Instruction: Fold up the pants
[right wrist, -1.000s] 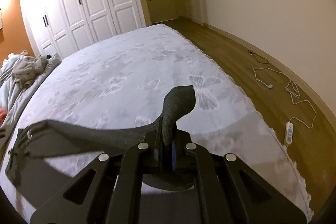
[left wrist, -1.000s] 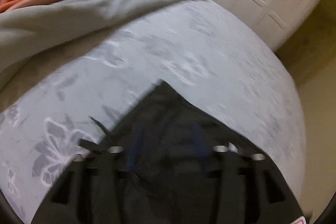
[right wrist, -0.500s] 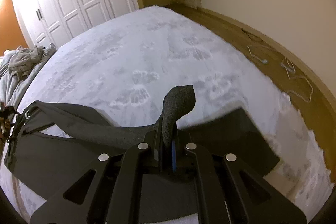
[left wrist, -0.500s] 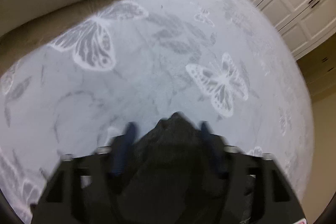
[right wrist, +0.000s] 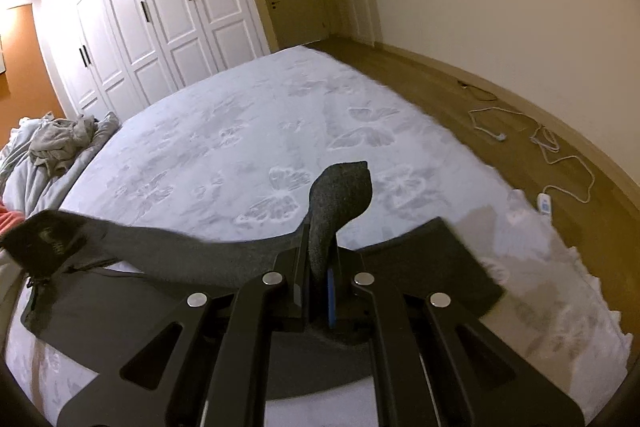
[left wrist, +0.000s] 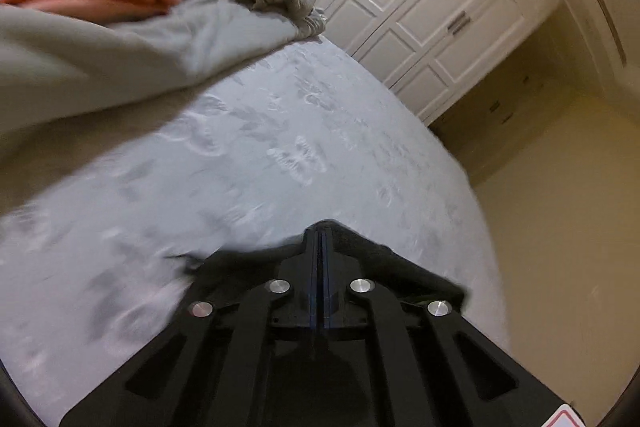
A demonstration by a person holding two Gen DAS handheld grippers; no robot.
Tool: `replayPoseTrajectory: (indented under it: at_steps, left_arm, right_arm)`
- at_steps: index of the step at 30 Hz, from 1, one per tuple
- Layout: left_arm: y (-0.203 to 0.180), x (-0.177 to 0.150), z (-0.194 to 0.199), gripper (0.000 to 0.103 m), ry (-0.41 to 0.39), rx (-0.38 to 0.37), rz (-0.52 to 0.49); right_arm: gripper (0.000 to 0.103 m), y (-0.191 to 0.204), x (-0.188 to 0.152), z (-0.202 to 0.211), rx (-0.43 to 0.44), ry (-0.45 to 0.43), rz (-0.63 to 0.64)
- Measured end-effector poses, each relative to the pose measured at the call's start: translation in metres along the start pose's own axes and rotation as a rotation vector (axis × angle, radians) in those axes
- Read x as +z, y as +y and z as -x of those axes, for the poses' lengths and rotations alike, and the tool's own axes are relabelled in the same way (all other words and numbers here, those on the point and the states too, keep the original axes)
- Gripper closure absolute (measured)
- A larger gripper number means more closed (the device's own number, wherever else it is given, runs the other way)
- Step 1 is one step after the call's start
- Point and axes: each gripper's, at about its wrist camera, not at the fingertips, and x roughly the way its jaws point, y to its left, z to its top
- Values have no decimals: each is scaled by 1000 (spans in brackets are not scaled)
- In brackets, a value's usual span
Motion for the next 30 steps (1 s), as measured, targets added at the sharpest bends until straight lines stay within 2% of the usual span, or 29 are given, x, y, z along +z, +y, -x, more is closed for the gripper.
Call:
replayPoseTrajectory:
  at_steps: [2,4,6,8,9,11,12,13,14,15,16,18,21,22,24,25,26,28,30]
  left_arm:
    - [17,-25,17,103,39,44,-4]
    - [41,-50,19,103,100,144,28]
    - [69,-72,11,103,167,196,129]
    - [82,-89,7,103,204,178,218]
    - [82,-96,10,102,192,181,259]
    - [71,-104,15,82,160,153,306]
    - [63,-108,17,52,147,130,326]
    - [59,-112,19,38,133,111,344]
    - [54,-118,20,37,118,95,368]
    - [49,-123,15,37,122,89,396]
    - [47,-124,12,37,130,77,419]
    - [45,-133,-1,37,131,26,478]
    - [38,-134,-18,41,138,61,463]
    - [38,-132,-17,54,140,69,445]
    - [31,-128,-22,73,134,121,398]
    - [30,-125,-26,91,133,147,373]
    - [28,-124,-30,101,139,174,348]
    - [25,-124,-37,103,160,202,316]
    - [25,-128,-39,103,182,221,318]
  right_arm:
    - [99,-16,-4,-4,-12,23,-31]
    - [99,-36,-10,-12,-16,60,-81]
    - [98,-48,-15,-18,-21,84,-118]
    - [98,-57,-20,-23,-12,109,-153]
    - [98,-61,-22,-25,-5,123,-175]
    - [95,-64,-25,-20,-19,131,-194]
    - [94,-62,-24,-16,-19,132,-194]
    - [92,-60,-23,-9,-13,130,-192]
    - [89,-60,-23,-3,-11,126,-194]
    - [82,-60,-22,7,-14,120,-211]
    - [61,-61,-21,15,-17,111,-240]
    - [33,-64,-21,35,-27,82,-324]
    - [31,-59,-29,46,52,112,-358]
    - [31,-56,-33,45,63,130,-344]
    - [31,-47,-40,36,48,187,-296]
    - [32,-44,-44,29,33,218,-281]
    - [32,-44,-47,25,20,234,-279]
    - [37,-44,-48,18,5,250,-288]
    - [38,-50,-45,17,-12,213,-330]
